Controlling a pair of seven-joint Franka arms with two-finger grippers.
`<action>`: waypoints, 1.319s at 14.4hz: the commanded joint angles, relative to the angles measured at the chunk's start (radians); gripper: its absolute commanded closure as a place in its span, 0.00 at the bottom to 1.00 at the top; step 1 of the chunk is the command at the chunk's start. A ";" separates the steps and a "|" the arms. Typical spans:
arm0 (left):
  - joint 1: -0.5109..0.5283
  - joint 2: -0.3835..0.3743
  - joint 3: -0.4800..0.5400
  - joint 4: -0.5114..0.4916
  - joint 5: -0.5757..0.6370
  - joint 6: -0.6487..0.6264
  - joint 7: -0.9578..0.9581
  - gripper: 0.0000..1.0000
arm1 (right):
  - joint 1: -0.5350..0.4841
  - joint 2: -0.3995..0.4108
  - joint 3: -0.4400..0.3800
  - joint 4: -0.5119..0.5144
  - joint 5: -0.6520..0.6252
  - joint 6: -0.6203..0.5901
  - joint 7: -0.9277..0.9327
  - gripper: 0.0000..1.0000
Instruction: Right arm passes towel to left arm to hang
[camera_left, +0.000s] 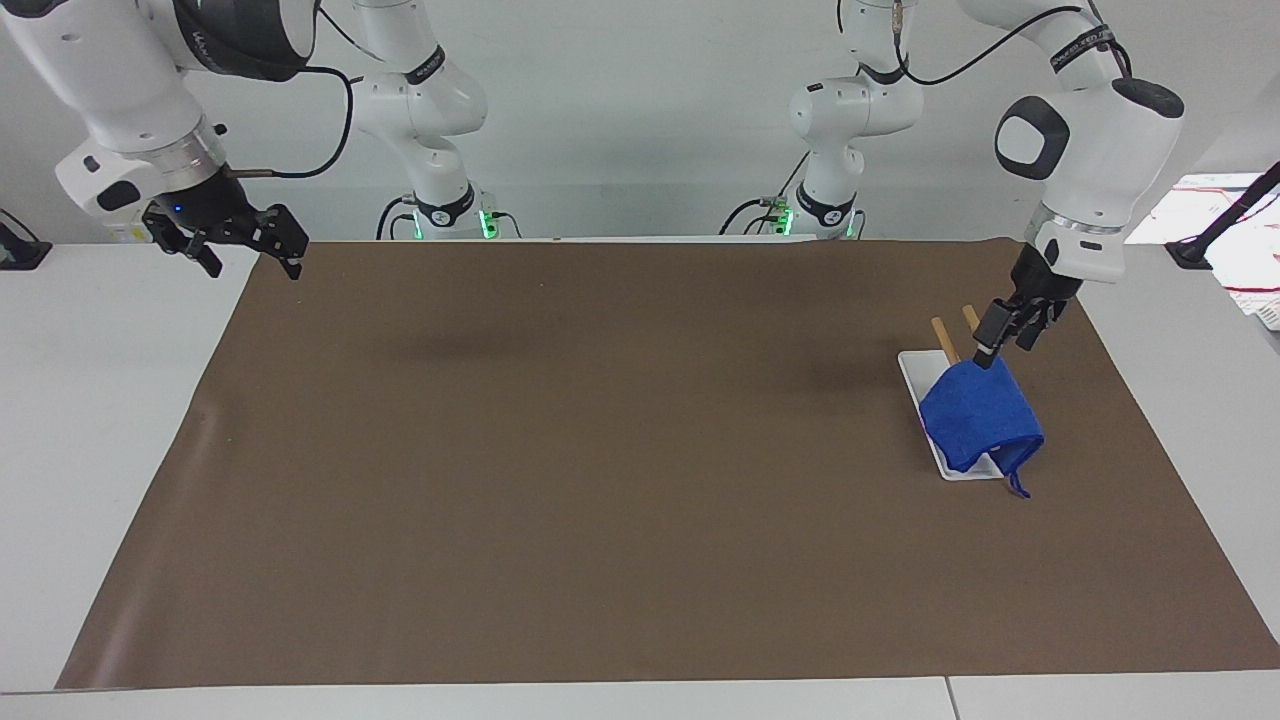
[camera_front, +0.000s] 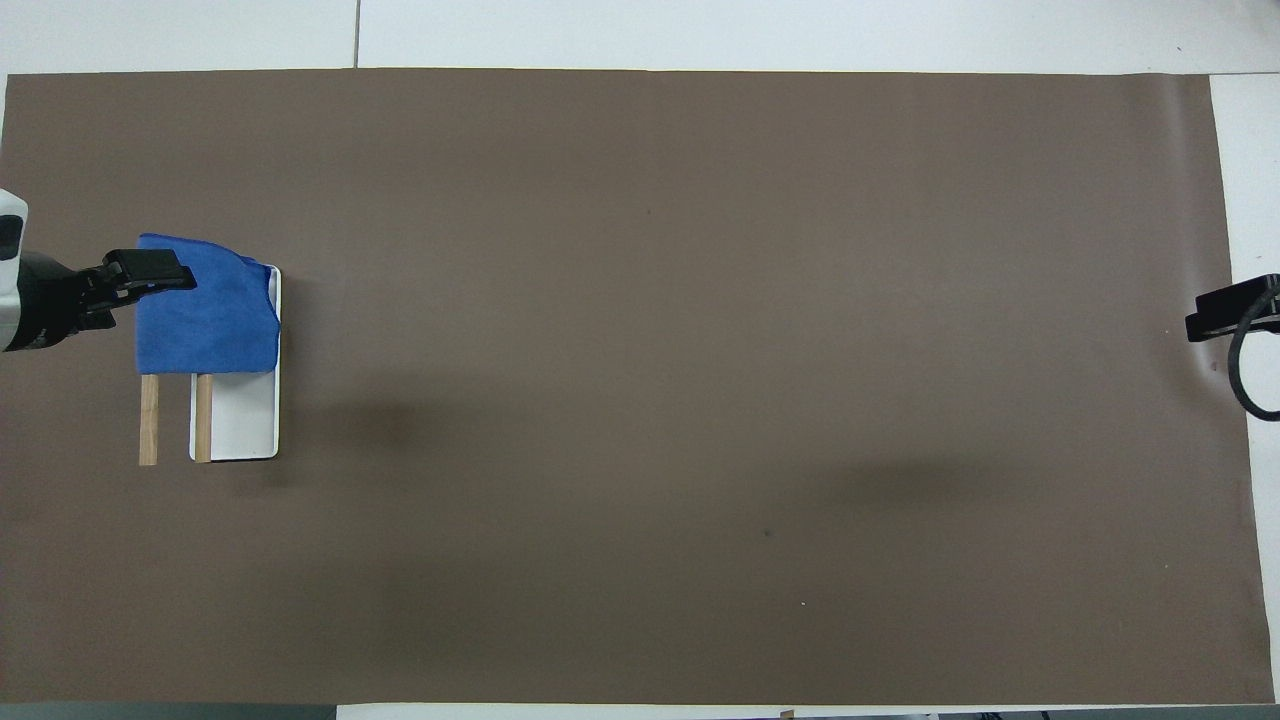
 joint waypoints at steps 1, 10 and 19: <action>-0.011 0.076 0.013 0.216 0.029 -0.219 0.114 0.00 | -0.007 -0.025 0.005 -0.024 0.017 -0.007 -0.023 0.00; -0.043 0.100 -0.010 0.414 0.080 -0.535 0.143 0.00 | -0.005 -0.024 0.006 -0.017 0.021 0.010 -0.021 0.00; -0.050 0.032 -0.010 0.321 0.079 -0.530 0.165 0.00 | -0.004 -0.021 0.011 -0.014 0.030 0.011 -0.019 0.00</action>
